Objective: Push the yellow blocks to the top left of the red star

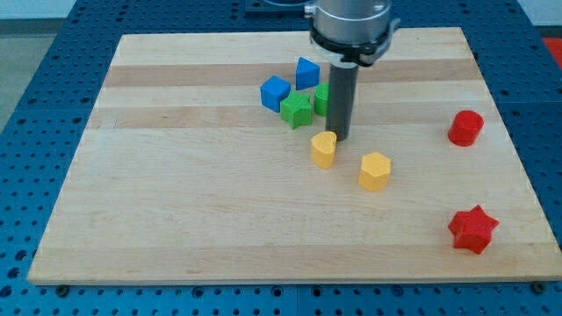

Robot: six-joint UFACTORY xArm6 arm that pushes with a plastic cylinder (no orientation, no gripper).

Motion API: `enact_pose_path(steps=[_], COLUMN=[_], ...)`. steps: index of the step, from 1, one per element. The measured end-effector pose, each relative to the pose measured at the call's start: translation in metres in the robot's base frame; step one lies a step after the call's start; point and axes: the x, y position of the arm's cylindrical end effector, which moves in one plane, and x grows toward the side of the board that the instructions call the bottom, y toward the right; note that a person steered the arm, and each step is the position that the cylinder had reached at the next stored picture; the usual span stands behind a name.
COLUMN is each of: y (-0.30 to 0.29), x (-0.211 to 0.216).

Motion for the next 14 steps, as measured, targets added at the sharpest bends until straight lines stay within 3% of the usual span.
enact_pose_path(steps=[1, 3, 4, 7, 8, 9, 10, 12, 14], y=[-0.011, -0.110, -0.096, 0.080, 0.076, 0.026, -0.045, 0.081, 0.046], x=[0.004, 0.015, 0.026, 0.051, 0.057, 0.030, 0.030, 0.070, 0.034])
